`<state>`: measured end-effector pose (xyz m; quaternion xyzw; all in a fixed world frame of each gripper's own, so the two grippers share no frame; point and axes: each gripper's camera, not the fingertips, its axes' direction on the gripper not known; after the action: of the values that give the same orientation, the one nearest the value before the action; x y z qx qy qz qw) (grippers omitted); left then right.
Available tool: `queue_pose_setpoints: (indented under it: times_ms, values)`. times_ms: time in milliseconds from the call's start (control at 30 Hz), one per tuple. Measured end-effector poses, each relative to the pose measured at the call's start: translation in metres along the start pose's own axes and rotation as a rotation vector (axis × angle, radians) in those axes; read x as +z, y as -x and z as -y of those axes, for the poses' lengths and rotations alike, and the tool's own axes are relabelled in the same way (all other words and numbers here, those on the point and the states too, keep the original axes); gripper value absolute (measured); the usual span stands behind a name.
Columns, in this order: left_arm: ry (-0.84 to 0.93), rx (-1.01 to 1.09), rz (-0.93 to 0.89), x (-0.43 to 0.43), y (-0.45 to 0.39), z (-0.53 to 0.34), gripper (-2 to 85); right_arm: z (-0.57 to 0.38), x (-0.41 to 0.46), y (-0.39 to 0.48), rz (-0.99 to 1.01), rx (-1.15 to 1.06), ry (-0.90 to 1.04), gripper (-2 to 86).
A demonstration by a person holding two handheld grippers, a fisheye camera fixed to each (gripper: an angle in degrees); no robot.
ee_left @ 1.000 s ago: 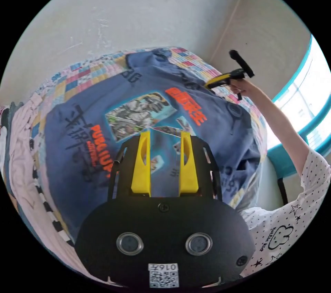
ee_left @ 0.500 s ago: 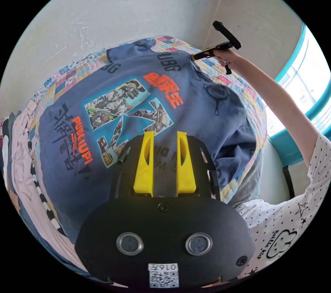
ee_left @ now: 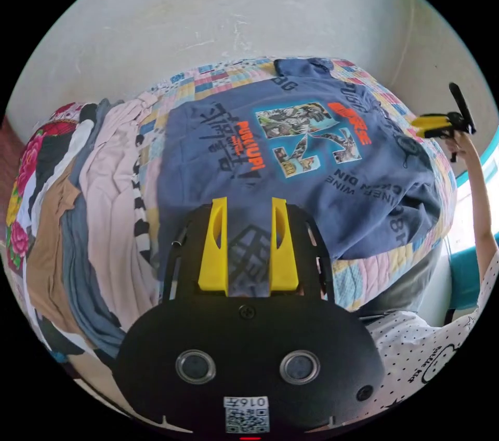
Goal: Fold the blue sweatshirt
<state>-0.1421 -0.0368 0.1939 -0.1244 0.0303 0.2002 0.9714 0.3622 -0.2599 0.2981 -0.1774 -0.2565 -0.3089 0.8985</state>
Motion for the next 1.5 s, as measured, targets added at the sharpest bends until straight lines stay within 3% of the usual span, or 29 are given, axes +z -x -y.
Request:
queue_pose_setpoints:
  times_ms: [200, 333, 400, 633, 800, 867, 933, 1133, 1300, 1500]
  values:
    - [0.061, -0.01, 0.004, 0.003, 0.015, -0.033, 10.6, -0.016, 0.023, 0.047, -0.037, -0.004, 0.049, 11.7]
    - [0.036, 0.015, -0.051, -0.002, 0.017, -0.054, 4.5, -0.008, 0.037, 0.065, -0.103, 0.03, 0.022, 6.8]
    - [0.045, 0.05, -0.072, -0.008, 0.017, -0.062, 1.3, -0.005, 0.034, 0.082, -0.139, 0.015, 0.002, 2.2]
    - [0.099, 0.102, -0.116, -0.037, 0.032, -0.101, -0.9, -0.004, 0.005, 0.117, -0.135, -0.028, -0.036, 0.1]
    - [0.034, 0.053, -0.14, -0.049, 0.047, -0.134, -0.5, 0.016, 0.041, 0.134, -0.044, -0.065, 0.13, 0.8]
    - [0.004, -0.012, -0.107, -0.062, 0.062, -0.147, 0.1, 0.028, 0.038, 0.142, -0.045, -0.068, 0.142, 2.0]
    - [-0.025, -0.11, 0.037, -0.08, 0.089, -0.168, 3.2, 0.042, 0.021, 0.158, -0.074, -0.106, 0.1, 3.7]
    - [-0.011, -0.284, 0.07, -0.091, 0.154, -0.214, 9.5, 0.142, -0.012, 0.225, -0.138, -0.329, -0.187, 11.9]
    - [0.016, -0.253, -0.001, -0.076, 0.163, -0.221, 10.8, 0.285, 0.051, 0.281, -0.025, -0.471, -0.258, 13.6]
    - [0.023, -0.188, -0.002, -0.067, 0.162, -0.23, 1.2, 0.426, 0.159, 0.338, -0.053, -0.49, -0.27, 16.0]
